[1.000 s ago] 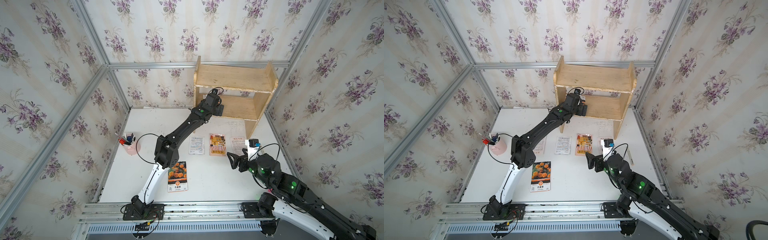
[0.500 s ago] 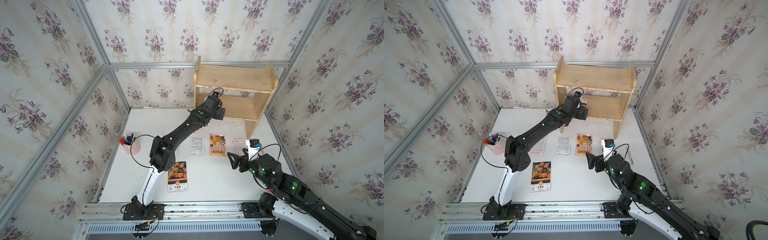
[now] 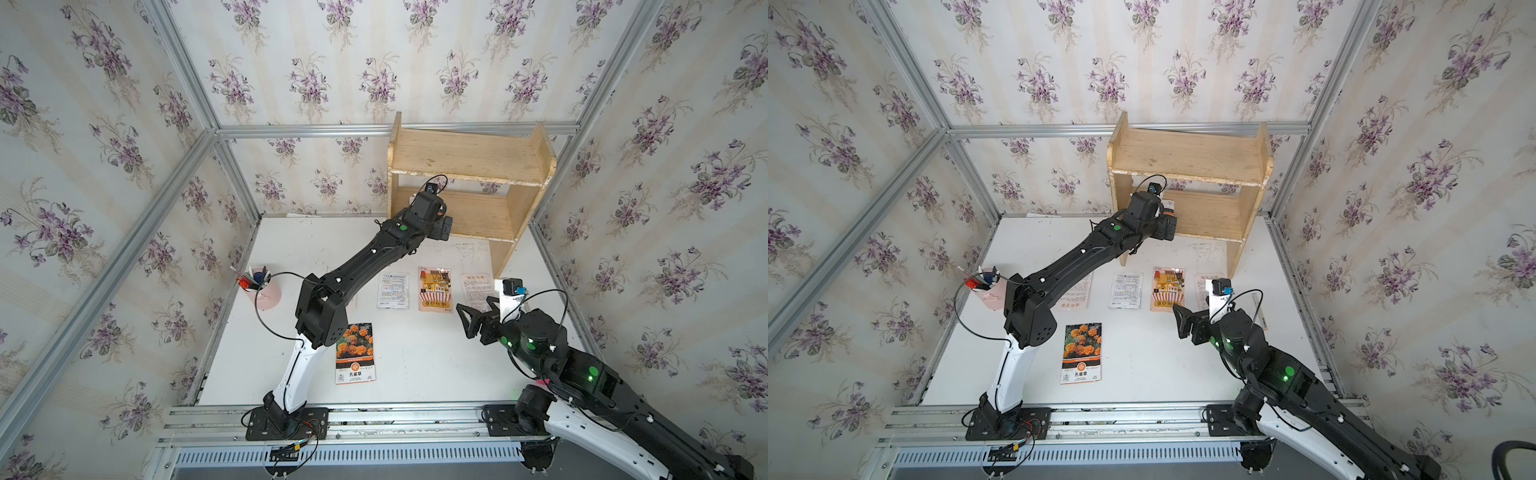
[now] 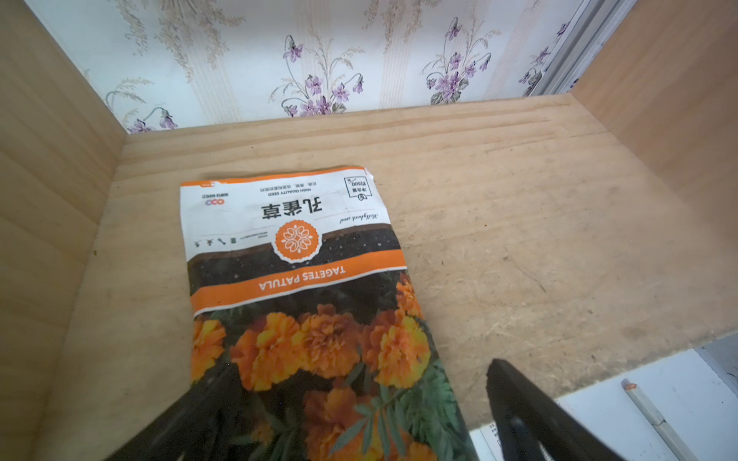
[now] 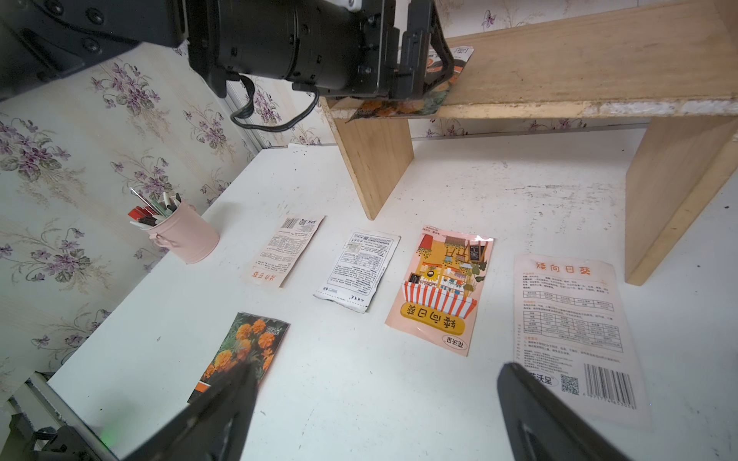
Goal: Take the seed bag off the shelf
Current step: Pick up the seed packet from the shelf.
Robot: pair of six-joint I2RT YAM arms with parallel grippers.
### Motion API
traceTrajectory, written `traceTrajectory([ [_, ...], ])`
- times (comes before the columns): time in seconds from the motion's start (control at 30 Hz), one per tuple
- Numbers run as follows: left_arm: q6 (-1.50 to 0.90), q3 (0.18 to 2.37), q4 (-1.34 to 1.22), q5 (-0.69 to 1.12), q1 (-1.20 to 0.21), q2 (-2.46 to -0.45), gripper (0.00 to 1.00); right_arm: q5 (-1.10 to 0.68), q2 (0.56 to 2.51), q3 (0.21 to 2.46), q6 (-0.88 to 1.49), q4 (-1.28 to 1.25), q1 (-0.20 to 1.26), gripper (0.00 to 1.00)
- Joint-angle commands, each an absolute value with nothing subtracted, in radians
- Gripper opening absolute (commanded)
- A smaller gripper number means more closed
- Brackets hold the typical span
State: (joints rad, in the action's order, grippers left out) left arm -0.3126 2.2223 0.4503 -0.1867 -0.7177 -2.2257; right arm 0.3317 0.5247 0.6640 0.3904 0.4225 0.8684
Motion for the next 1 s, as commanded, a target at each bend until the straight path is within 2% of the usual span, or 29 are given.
traceTrajectory([
  [0.0, -0.294, 2.246, 0.423, -0.21, -0.716, -2.226, 1.0, 0.34, 0.526, 0.662, 0.394, 0.402, 0.868, 0.98],
  [0.33, -0.283, 2.145, 0.433, -0.157, -0.73, -2.13, 1.0, 0.37, 0.539, 0.681, 0.438, 0.365, 0.868, 0.96],
  [0.57, -0.263, 1.876, 0.382, -0.101, -0.747, -1.939, 1.0, 0.425, 0.599, 0.728, 0.509, 0.304, 0.851, 0.94],
  [0.67, -0.259, 1.763, 0.365, -0.091, -0.756, -1.85, 1.0, 0.368, 0.638, 0.745, 0.507, 0.279, 0.8, 0.94],
  [0.97, -0.227, 1.456, 0.351, -0.059, -0.809, -1.558, 1.0, 0.028, 0.799, 0.762, 0.529, 0.118, 0.56, 0.94],
])
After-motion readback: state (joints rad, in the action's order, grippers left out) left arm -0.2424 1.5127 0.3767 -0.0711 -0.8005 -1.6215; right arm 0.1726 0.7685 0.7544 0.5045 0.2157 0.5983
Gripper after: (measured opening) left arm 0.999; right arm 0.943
